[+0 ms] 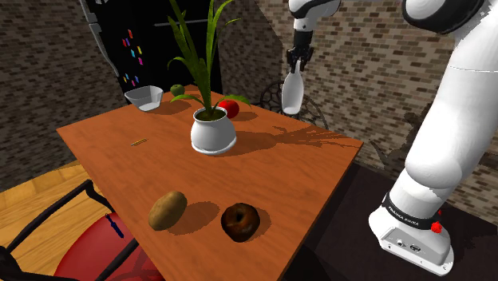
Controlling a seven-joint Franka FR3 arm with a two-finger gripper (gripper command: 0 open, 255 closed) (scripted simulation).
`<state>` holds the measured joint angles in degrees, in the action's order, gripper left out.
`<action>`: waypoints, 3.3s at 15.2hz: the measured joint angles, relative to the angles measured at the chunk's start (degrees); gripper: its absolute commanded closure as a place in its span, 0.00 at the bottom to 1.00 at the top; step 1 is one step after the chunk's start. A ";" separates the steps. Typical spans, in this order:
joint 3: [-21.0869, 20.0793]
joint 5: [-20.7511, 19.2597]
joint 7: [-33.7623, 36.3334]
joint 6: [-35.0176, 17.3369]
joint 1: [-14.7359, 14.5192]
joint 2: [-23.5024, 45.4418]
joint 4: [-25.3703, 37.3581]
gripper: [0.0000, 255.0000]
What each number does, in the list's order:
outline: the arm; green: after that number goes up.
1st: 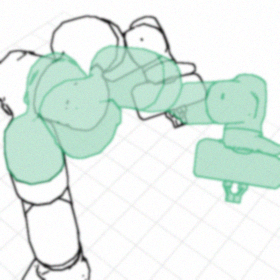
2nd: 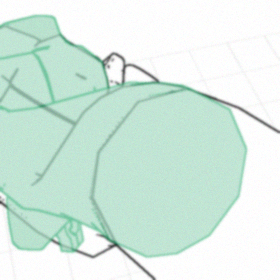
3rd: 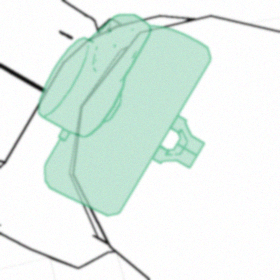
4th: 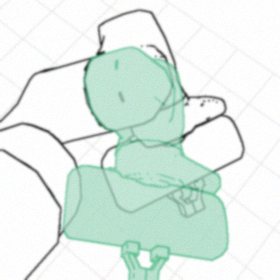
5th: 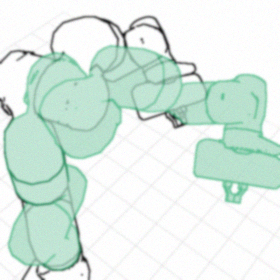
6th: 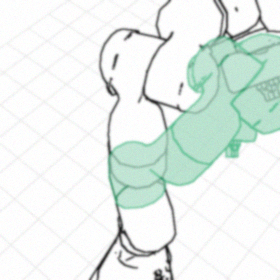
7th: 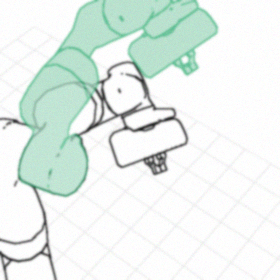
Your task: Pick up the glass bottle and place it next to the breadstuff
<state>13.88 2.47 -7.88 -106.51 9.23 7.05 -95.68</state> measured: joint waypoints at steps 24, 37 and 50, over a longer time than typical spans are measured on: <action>-15.41 -3.08 26.51 16.75 -10.81 -27.16 -10.26 1.00; -26.72 0.14 42.62 29.46 -15.57 -28.73 0.95 1.00; -27.68 1.37 43.87 21.34 -16.47 -33.37 -11.77 1.00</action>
<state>-13.80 3.84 35.99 -85.17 -7.23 -26.32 -107.45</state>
